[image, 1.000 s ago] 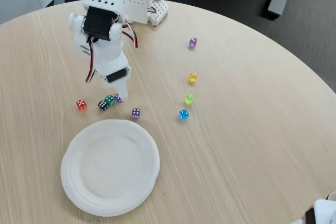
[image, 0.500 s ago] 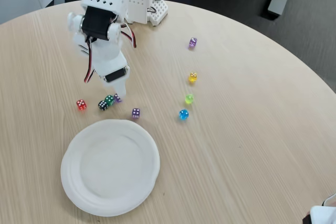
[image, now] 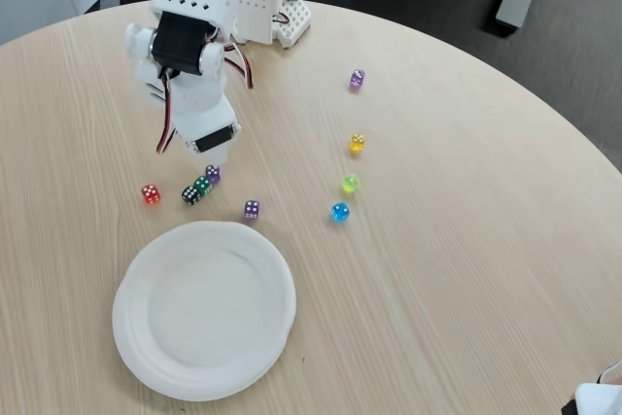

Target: Pick a purple dice and put it in the plate.

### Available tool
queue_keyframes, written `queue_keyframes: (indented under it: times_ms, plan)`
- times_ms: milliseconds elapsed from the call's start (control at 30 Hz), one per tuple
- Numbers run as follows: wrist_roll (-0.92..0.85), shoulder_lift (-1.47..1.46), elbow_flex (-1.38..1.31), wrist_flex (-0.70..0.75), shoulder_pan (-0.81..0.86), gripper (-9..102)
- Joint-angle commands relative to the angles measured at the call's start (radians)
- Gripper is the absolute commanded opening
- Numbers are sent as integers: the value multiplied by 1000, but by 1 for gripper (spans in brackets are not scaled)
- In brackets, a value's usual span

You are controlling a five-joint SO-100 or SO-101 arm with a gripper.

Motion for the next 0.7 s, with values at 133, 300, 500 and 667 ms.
queue_keyframes:
  times_ms: [133,300,500,667]
  plan:
    - [-40,32,-3,-5,2,21]
    - [-121,32,-3,-8,2,28]
    - [-141,23,-3,-9,2,29]
    - [-74,-32,-5,-17,3,28]
